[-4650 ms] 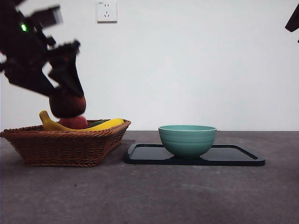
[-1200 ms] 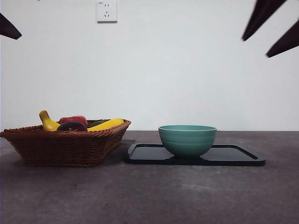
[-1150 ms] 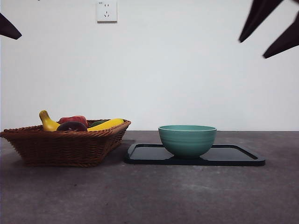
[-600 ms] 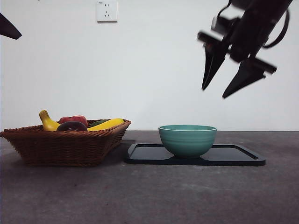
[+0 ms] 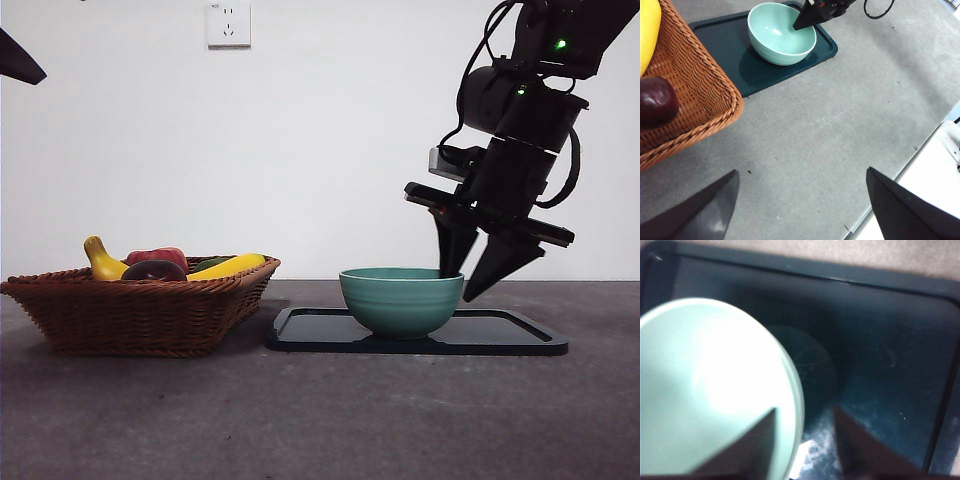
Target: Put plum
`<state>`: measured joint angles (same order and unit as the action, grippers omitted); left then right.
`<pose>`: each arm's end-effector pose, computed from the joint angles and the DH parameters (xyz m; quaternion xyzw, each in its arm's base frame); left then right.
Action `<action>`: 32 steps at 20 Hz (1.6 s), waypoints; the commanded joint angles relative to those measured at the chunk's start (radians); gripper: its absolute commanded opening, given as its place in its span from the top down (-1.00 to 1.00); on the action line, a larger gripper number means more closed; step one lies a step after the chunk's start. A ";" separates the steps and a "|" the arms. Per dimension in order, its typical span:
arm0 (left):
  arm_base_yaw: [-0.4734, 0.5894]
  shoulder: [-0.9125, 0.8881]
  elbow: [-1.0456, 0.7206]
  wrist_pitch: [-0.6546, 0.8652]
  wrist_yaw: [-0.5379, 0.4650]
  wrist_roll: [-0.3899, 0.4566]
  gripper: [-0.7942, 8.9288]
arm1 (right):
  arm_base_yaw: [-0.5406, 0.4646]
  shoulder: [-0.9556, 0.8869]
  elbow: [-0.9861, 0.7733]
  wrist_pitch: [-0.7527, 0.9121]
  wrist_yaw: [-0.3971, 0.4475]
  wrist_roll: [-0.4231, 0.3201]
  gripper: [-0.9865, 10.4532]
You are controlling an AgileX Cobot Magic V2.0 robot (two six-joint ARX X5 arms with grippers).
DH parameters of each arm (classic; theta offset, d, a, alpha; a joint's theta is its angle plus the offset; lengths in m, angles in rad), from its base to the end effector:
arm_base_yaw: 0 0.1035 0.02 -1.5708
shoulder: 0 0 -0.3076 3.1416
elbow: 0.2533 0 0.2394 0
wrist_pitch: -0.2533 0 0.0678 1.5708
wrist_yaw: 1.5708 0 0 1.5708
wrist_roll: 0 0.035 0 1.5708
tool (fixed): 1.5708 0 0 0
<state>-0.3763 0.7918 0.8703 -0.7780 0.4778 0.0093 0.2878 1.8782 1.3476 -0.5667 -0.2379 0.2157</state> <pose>0.0926 -0.0539 0.3367 -0.0134 0.3404 -0.3907 0.8552 0.3714 0.1185 0.2405 0.0758 0.5422 0.1643 0.8205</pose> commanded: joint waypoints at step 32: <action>-0.005 0.006 0.019 -0.014 0.006 0.000 0.00 | 0.285 -0.695 -0.355 -0.095 0.063 -0.012 0.82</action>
<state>-0.3763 0.7918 0.8703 -0.7963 0.4778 0.0093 0.5640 1.1717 0.9852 -0.6788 -0.1780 0.1761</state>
